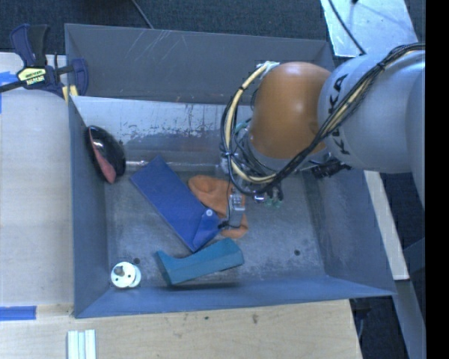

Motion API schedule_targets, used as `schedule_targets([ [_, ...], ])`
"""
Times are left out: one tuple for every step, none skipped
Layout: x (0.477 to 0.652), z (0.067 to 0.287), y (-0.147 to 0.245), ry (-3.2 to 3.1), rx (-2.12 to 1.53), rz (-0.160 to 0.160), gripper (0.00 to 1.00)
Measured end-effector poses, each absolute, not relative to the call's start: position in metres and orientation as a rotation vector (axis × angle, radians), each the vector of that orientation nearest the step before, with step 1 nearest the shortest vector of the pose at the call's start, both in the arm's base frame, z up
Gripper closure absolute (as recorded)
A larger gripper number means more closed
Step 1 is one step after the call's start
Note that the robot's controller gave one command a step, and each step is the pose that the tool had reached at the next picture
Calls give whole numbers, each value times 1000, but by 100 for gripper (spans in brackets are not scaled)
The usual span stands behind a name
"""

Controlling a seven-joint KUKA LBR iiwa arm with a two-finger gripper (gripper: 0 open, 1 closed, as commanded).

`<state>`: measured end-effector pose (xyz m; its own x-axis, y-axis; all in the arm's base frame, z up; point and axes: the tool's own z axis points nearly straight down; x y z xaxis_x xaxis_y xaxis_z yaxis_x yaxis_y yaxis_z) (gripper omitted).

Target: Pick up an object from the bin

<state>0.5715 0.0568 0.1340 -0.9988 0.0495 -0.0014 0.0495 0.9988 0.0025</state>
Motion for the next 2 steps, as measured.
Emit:
schedule_targets([
  [594,136,14,3133,95,-4,0],
  [588,72,17,3135,-94,1,100],
])
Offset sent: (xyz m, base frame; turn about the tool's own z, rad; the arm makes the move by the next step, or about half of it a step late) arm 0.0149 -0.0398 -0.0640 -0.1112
